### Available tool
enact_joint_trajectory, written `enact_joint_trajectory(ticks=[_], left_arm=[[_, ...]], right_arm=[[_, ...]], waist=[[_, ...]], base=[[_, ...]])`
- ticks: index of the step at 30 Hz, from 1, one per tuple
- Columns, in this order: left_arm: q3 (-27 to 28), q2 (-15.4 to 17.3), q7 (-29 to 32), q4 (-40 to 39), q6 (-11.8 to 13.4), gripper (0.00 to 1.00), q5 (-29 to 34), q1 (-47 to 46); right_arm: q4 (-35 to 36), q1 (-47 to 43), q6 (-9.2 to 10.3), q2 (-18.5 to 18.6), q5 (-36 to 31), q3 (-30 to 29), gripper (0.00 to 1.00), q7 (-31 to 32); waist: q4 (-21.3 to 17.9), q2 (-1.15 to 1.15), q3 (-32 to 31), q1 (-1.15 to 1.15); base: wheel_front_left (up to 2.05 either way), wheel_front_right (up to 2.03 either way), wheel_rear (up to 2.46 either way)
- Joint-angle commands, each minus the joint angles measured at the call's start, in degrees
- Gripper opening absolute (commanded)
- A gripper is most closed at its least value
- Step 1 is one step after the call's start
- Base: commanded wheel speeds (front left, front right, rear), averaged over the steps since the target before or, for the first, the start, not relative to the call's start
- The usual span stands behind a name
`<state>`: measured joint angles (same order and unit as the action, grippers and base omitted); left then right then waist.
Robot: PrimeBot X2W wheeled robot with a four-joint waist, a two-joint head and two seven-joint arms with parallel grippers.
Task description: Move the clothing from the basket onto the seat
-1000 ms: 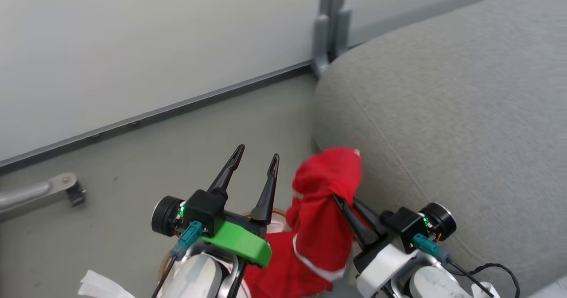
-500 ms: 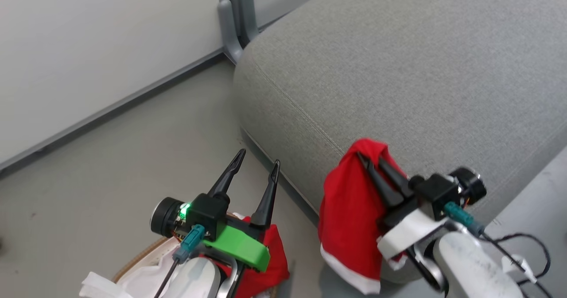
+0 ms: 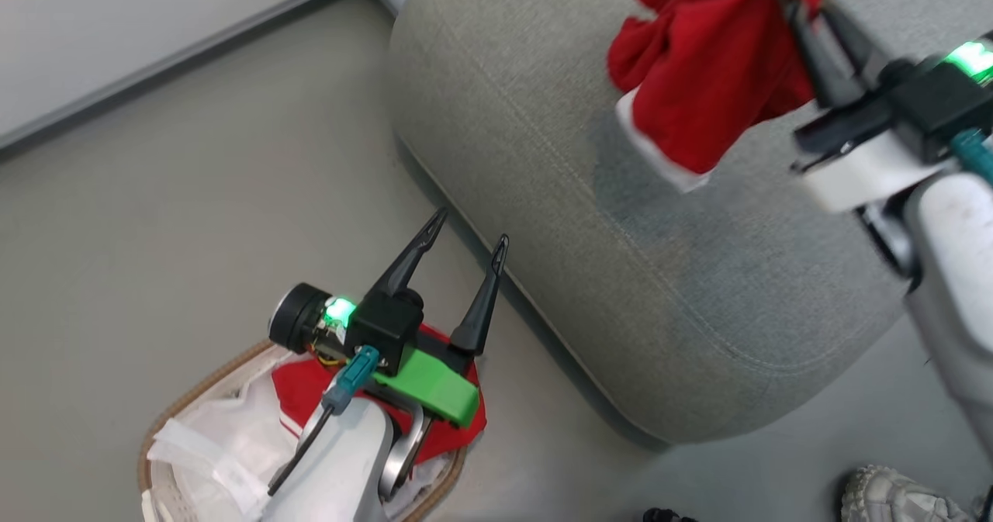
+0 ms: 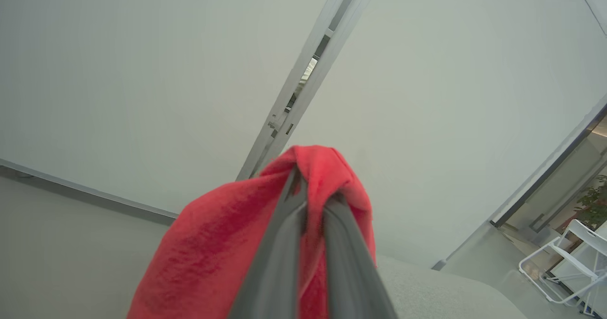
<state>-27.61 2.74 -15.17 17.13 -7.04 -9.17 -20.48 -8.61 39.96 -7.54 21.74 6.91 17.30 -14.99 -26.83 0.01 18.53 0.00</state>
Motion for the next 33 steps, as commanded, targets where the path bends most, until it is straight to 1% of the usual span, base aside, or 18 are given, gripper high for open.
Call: enact_joint_trajectory(ticks=[1,7,10,14,18,23,27,33], left_arm=[[0.2,0.3,0.0,0.2,-0.2,1.00,0.9,-1.5],[0.0,0.3,0.0,0.5,-0.4,1.00,2.4,-4.3],[-0.3,0.3,0.0,0.6,-0.4,1.00,3.0,-5.6],[-0.7,0.3,0.0,-0.1,-0.5,1.00,3.5,-7.5],[-1.1,0.4,0.0,-0.5,-0.5,1.00,4.0,-8.9],[-1.5,0.3,0.0,-0.7,-0.5,1.00,3.6,-10.0],[-1.8,0.3,0.0,-0.8,-0.5,1.00,3.1,-9.9],[-0.7,0.3,0.0,-0.2,-0.5,1.00,2.3,-7.7]], right_arm=[[-0.7,1.9,0.09,0.7,-0.6,-0.9,0.00,-0.3],[-4.7,8.9,0.10,4.0,-1.3,-6.6,0.00,-0.3],[-6.5,11.5,0.10,4.5,-1.5,-10.6,0.00,-0.3],[-9.2,13.8,0.10,4.5,-2.6,-13.7,0.00,-0.3],[-12.1,14.8,0.10,2.7,-3.9,-17.6,0.00,-0.3],[-15.3,12.4,0.10,-0.3,-4.8,-20.6,0.00,-0.3],[-17.1,9.1,0.10,-2.7,-5.8,-22.7,0.00,-0.3],[-18.5,1.8,0.10,-5.7,-6.4,-24.1,0.00,-0.3]], waist=[[3.7,-0.01,5.6,0.00],[7.3,-0.01,11.2,0.00],[9.2,-0.01,13.6,0.00],[11.1,-0.01,16.5,0.00],[12.7,-0.01,18.8,0.00],[14.1,-0.01,20.1,0.00],[14.7,-0.01,19.7,0.00],[14.6,-0.01,16.9,0.00]], base=[[0.00,0.00,0.00],[0.00,0.00,0.00],[0.00,0.00,0.00],[0.00,0.00,0.00],[0.00,0.00,0.00],[0.00,0.00,0.00],[0.00,0.00,0.00],[0.00,0.00,0.00]])
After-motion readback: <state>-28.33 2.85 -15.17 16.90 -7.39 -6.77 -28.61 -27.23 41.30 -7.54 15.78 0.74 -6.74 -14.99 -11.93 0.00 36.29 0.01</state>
